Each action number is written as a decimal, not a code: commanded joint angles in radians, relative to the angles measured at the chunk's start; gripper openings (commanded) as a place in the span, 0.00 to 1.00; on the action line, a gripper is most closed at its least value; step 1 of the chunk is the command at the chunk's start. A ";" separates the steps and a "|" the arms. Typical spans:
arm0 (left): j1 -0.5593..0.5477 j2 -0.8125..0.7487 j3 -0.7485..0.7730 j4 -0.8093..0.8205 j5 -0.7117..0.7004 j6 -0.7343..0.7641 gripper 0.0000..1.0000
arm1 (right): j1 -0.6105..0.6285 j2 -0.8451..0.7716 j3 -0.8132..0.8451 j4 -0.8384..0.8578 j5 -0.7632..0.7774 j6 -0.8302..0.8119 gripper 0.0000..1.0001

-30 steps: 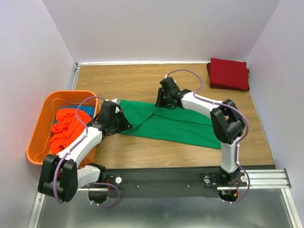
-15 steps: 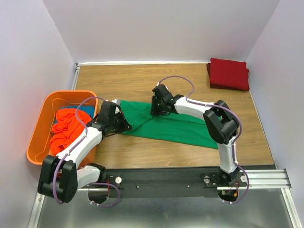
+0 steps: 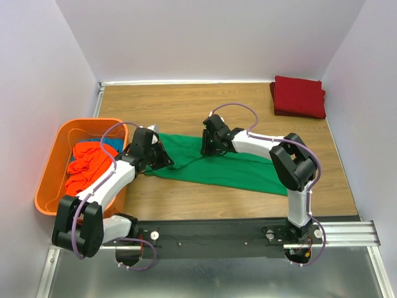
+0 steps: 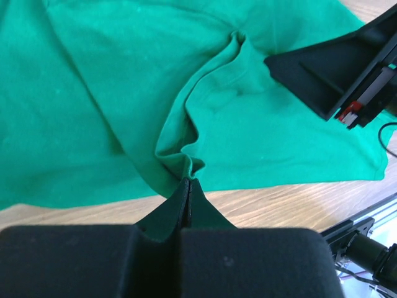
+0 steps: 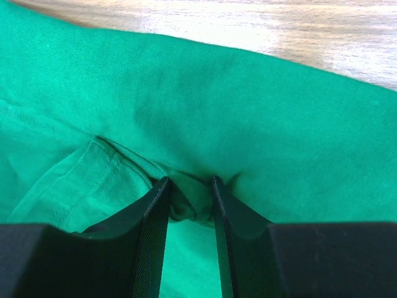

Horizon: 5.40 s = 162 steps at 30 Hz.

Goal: Fold and stack the t-shirts
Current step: Fold the tshirt

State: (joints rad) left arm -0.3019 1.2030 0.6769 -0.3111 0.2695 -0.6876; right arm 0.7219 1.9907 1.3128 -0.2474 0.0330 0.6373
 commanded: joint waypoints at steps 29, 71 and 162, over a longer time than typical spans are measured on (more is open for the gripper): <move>-0.005 0.052 -0.034 0.072 -0.006 -0.009 0.00 | 0.090 0.117 0.212 -0.003 -0.039 -0.156 0.42; -0.005 0.138 0.111 0.001 -0.299 0.026 0.00 | 0.090 -0.046 0.046 -0.003 0.281 -0.019 0.13; 0.050 1.290 1.561 -0.071 -0.072 0.102 0.36 | -0.383 -0.379 -0.363 -0.049 0.200 -0.105 0.49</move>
State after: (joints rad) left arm -0.2718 2.4893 2.1609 -0.3996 0.0422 -0.6441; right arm 0.3519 1.6028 0.9848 -0.2604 0.2054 0.5713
